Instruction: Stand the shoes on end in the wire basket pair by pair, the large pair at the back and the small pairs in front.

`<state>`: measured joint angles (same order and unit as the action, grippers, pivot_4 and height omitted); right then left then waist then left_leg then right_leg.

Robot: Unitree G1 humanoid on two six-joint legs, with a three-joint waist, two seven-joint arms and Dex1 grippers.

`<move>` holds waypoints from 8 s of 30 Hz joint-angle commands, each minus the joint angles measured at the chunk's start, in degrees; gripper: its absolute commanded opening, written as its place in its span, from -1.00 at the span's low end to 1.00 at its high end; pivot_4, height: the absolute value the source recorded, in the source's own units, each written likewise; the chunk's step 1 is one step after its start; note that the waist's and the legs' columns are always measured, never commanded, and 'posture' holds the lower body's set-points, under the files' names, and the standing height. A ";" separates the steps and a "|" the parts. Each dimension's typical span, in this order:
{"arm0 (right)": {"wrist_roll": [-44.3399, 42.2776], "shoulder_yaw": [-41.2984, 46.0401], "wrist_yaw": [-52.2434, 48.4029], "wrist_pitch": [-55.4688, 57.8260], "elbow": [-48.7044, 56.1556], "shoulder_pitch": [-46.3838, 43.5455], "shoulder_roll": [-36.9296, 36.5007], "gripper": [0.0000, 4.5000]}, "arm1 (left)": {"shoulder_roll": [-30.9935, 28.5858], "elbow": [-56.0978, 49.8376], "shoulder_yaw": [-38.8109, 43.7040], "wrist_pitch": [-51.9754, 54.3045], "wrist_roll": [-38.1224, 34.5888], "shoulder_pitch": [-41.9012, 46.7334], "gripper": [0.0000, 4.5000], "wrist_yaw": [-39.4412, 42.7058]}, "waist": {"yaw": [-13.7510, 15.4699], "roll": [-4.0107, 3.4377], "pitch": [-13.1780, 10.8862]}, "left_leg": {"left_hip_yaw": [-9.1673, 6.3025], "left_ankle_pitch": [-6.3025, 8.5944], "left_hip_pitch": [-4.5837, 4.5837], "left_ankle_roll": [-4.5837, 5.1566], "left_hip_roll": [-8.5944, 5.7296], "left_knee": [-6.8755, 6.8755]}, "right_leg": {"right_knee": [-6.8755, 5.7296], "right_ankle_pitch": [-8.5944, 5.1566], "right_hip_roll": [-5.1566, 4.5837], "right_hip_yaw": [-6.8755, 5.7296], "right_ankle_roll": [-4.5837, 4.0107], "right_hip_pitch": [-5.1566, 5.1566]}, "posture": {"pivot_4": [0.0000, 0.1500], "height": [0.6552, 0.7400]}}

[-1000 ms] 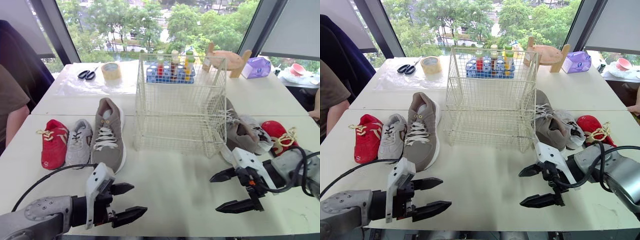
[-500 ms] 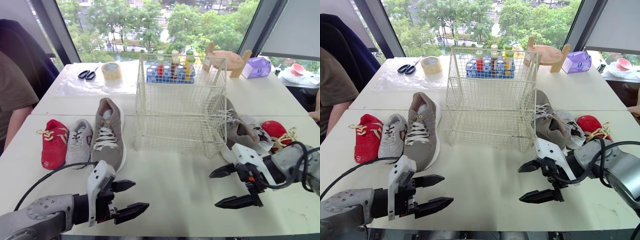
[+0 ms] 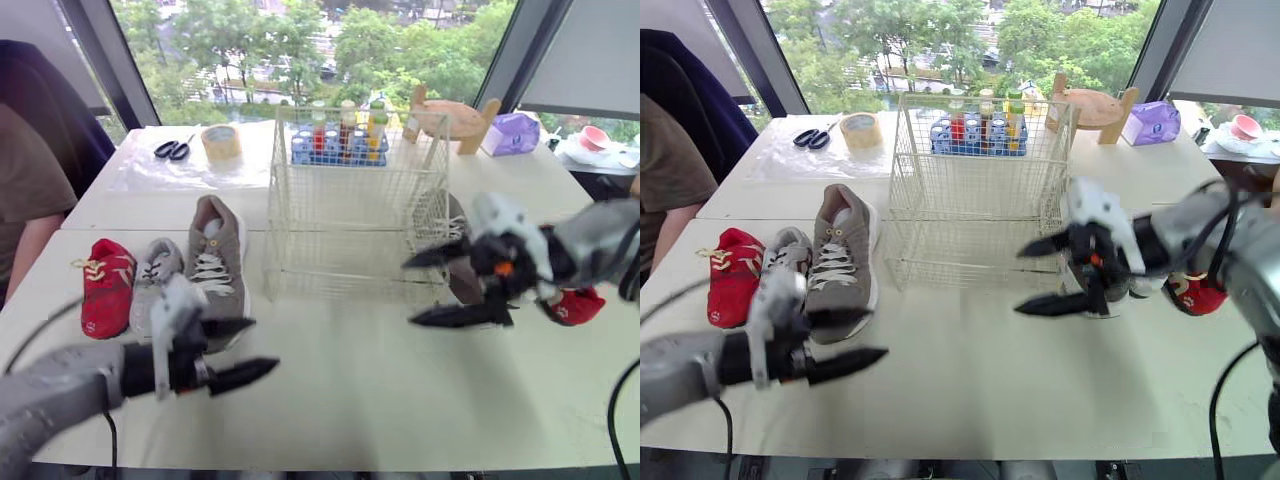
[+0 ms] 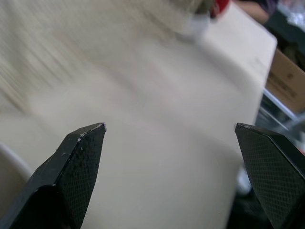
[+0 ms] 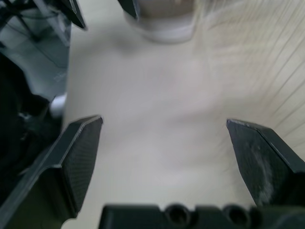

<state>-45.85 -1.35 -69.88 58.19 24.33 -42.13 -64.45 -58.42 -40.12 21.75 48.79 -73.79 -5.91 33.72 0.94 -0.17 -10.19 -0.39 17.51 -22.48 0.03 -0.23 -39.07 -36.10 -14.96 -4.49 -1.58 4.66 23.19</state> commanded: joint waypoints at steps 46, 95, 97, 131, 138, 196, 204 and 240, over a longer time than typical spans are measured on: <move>41.24 -20.78 -0.23 -28.40 -10.12 -5.08 16.41 -0.10 | 4.98 -3.79 -8.26 -2.66 -5.54 12.36 1.00 -11.83 | -1.58 0.16 -0.08 | 0.22 -0.22 0.04 -0.35 0.06 0.04 | -0.17 0.15 0.14 0.19 0.25 0.12 | 1.00 1.00; 23.49 22.78 45.54 -23.68 -7.86 40.27 40.43 0.99 | 18.57 -0.79 -25.61 -1.51 12.32 11.25 1.00 -5.47 | -0.45 0.14 0.21 | 0.20 -0.22 0.23 -0.31 0.09 0.05 | -0.26 0.03 0.42 0.42 0.05 -0.07 | 1.00 1.00; 23.28 22.34 46.43 -23.91 -8.53 40.34 41.51 0.99 | 18.59 -0.57 -25.58 -1.47 12.55 11.42 1.00 -5.32 | -0.47 0.29 0.31 | 0.20 -0.22 0.25 -0.31 0.09 0.05 | -0.26 0.03 0.42 0.43 0.04 -0.08 | 1.00 1.00; 5.50 26.41 46.94 -24.61 -11.02 -10.58 28.68 -0.83 | 14.48 21.56 -3.39 -1.28 -29.18 36.95 1.00 -18.66 | -1.69 -0.30 -0.37 | 0.25 -0.50 -0.99 -0.34 -0.13 0.20 | -0.67 0.26 0.17 0.59 0.49 1.48 | 1.00 1.00; 4.24 14.18 21.43 -27.91 -14.83 -19.63 22.17 -0.83 | 8.03 34.03 4.18 -1.48 -32.45 46.56 1.00 -22.44 | -1.79 -0.10 -0.36 | 0.24 -0.47 -0.85 -0.28 -0.02 0.07 | -0.71 0.26 0.39 0.69 0.50 1.33 | 1.00 1.00; -17.18 21.90 50.86 -24.59 -21.56 -11.34 64.17 0.99 | 47.00 28.51 4.66 -21.16 -16.87 53.61 -0.81 -26.21 | -1.66 0.48 -0.46 | 0.42 -0.82 -0.88 -0.66 -0.16 -0.03 | -1.12 0.35 0.35 0.95 0.57 1.53 | 1.00 1.00; -18.80 19.06 50.62 -25.58 -20.22 -13.52 65.73 0.99 | 48.70 27.09 2.34 -21.04 -15.50 48.79 -0.81 -25.85 | -1.67 0.48 -0.46 | 0.35 -0.79 -0.89 -0.61 -0.16 -0.05 | -1.08 0.36 0.39 0.95 0.59 1.48 | 1.00 1.00; -15.32 14.81 49.07 -27.09 -19.87 -13.14 62.94 0.99 | 50.18 25.35 -2.01 -19.36 -11.75 42.96 -0.81 -26.44 | -1.58 0.48 -0.46 | 0.27 -0.78 -0.90 -0.58 -0.12 -0.03 | -1.05 0.36 0.46 0.96 0.59 1.48 | 1.00 1.00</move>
<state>-61.68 13.60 -20.14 32.45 3.93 -53.34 -1.22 -7.96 -11.35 21.63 28.28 -85.41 36.55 5.42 -0.63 0.30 -10.65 -0.12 16.73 -23.38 -0.55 -0.36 -39.10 -37.15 -14.60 -4.02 -0.62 5.25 24.66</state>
